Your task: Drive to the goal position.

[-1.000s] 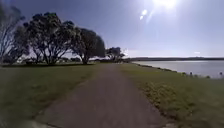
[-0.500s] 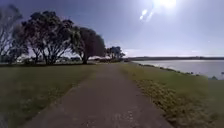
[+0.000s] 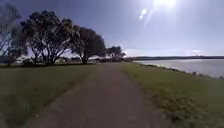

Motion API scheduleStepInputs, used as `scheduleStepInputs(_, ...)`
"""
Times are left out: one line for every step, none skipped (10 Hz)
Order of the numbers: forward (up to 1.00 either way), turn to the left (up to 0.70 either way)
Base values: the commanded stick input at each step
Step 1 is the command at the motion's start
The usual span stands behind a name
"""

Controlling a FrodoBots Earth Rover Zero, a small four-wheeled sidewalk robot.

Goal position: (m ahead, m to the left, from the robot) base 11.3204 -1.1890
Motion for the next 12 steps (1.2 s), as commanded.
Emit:
scheduleStepInputs(0.85, 0.00)
scheduleStepInputs(0.85, 0.00)
scheduleStepInputs(0.85, 0.00)
scheduleStepInputs(0.90, 0.00)
scheduleStepInputs(0.99, 0.00)
scheduleStepInputs(1.00, 0.00)
scheduleStepInputs(1.00, 0.00)
scheduleStepInputs(1.00, 0.00)
scheduleStepInputs(1.00, 0.00)
scheduleStepInputs(1.00, 0.00)
scheduleStepInputs(1.00, 0.00)
scheduleStepInputs(1.00, 0.00)
